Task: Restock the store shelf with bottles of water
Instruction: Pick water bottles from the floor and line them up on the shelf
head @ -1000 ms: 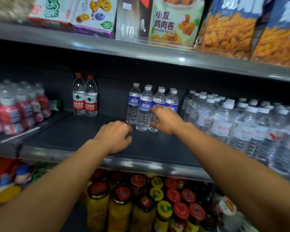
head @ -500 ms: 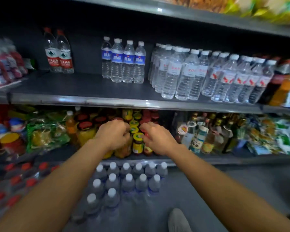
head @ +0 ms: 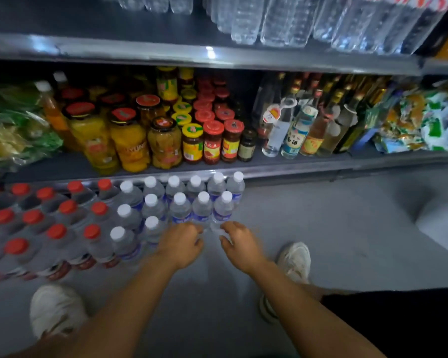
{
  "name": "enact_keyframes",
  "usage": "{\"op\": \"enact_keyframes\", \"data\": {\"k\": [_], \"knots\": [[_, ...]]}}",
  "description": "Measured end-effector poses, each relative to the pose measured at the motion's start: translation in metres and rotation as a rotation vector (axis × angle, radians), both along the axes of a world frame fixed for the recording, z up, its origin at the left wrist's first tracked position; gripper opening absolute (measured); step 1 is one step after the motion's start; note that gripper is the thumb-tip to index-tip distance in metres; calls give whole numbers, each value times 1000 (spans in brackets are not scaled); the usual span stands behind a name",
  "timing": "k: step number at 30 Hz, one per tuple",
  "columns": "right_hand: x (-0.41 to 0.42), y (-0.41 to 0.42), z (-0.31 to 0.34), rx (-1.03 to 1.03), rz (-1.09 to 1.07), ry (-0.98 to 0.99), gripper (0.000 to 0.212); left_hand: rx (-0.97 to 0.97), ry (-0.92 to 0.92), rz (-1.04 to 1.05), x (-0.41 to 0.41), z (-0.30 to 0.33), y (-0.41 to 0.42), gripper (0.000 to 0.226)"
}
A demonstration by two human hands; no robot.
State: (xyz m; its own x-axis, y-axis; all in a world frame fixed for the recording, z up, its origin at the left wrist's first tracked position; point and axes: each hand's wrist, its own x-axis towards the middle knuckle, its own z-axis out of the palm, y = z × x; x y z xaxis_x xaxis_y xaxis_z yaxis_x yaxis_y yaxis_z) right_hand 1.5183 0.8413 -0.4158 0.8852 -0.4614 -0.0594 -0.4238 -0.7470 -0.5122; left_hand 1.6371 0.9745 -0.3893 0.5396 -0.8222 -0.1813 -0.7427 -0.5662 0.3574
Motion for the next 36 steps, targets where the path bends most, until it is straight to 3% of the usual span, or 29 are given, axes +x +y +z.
{"op": "enact_keyframes", "data": {"k": [5, 9, 16, 21, 29, 36], "knots": [[5, -18, -41, 66, -121, 55, 29, 46, 57, 34, 2, -46, -13, 25], [27, -41, -59, 107, -243, 43, 43, 63, 82, 59, 13, -69, -26, 30], [70, -68, -74, 178, -308, -85, 69, 77, 112, 43, 30, -99, -43, 19], [83, -74, -78, 153, -288, -86, 67, 65, 145, 20, 31, -109, -42, 14], [62, -72, -53, 153, -323, -80, 55, 21, 96, 35, 24, -80, -32, 18], [40, -53, 34, 35, -241, -93, 50, -105, -16, 30, 27, -11, -15, 18]]}}
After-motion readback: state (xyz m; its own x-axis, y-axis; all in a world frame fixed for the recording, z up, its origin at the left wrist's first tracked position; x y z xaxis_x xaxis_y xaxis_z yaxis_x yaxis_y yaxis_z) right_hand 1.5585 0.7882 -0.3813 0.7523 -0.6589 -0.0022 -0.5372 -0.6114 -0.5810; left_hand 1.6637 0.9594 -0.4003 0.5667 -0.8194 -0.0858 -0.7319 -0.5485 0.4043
